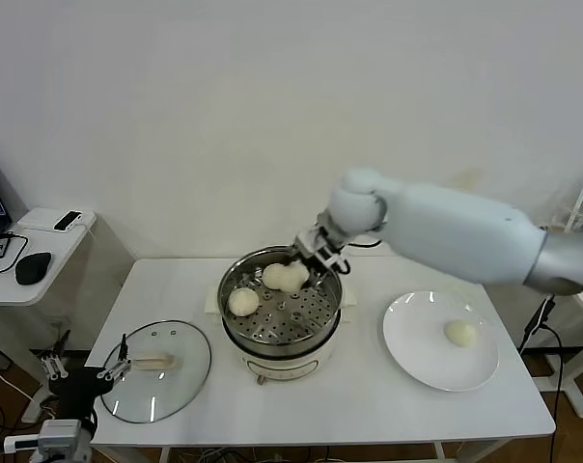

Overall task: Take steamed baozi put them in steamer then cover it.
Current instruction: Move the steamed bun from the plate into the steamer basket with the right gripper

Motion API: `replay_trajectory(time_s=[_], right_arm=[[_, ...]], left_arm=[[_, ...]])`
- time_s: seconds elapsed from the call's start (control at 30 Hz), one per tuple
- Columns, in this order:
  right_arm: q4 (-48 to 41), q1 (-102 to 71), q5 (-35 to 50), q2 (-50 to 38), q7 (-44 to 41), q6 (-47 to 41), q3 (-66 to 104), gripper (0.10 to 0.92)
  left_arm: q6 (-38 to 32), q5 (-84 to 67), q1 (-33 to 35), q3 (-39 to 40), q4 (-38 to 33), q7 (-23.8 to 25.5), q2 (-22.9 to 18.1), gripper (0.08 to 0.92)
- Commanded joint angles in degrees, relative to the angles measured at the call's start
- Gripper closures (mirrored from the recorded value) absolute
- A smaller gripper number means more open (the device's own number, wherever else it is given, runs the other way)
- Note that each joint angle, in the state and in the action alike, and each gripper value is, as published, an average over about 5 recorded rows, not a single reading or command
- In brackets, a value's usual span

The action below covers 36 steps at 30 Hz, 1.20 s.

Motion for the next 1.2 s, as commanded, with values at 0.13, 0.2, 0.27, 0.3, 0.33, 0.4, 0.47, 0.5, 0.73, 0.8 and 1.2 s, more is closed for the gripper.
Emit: replay_trajectory(time_s=[0.13, 0.2, 0.27, 0.3, 0.33, 0.4, 0.47, 0.5, 0.73, 0.8, 1.2], right_arm=[[0.9, -2.6, -9.7, 5.6, 1.3, 11.7, -5.1, 0.440], [0.8, -2.9, -11.0, 5.9, 0.5, 13.1, -5.2, 0.438], [0.6, -3.1, -11.8, 6.2, -0.2, 14.2, -5.2, 0.434], [0.6, -3.2, -12.1, 6.3, -0.5, 14.8, -5.2, 0.430], [0.6, -3.3, -12.3, 6.3, -0.7, 15.2, -5.2, 0.425], [0.7, -3.2, -12.2, 6.3, -1.0, 15.7, -5.3, 0.414], [0.9, -3.2, -12.0, 6.2, -1.1, 16.0, -5.4, 0.404], [1.0, -3.2, -11.9, 6.1, -1.1, 16.1, -5.5, 0.399], [2.0, -1.9, -9.8, 4.8, -1.0, 16.3, -5.5, 0.380], [2.4, -1.0, -8.8, 4.2, -0.8, 16.4, -5.3, 0.346], [2.1, 4.4, -5.4, -2.0, -2.5, 13.2, -2.0, 0.203]], left_arm=[[-0.1, -0.1, 0.3, -1.2, -0.6, 0.0, -0.6, 0.177], [-0.1, -0.1, 0.4, -1.2, -0.6, 0.0, -0.7, 0.177], [-0.1, -0.1, 0.5, -1.1, -0.6, 0.0, -0.7, 0.177], [-0.2, -0.1, 0.5, -1.1, -0.6, 0.0, -0.7, 0.177], [-0.2, -0.1, 0.5, -1.1, -0.5, 0.0, -0.7, 0.177], [-0.2, -0.2, 0.4, -1.2, -0.4, 0.0, -0.7, 0.177], [-0.2, -0.2, 0.3, -1.2, -0.3, 0.0, -0.6, 0.177], [-0.2, -0.2, 0.2, -1.2, -0.3, 0.0, -0.6, 0.177], [-0.2, -0.4, -0.1, -1.0, 0.0, 0.0, -0.5, 0.177], [-0.2, -0.4, -0.2, -1.0, 0.1, 0.0, -0.3, 0.177], [-0.1, -0.8, -0.5, -1.1, 0.2, 0.1, 1.0, 0.177]])
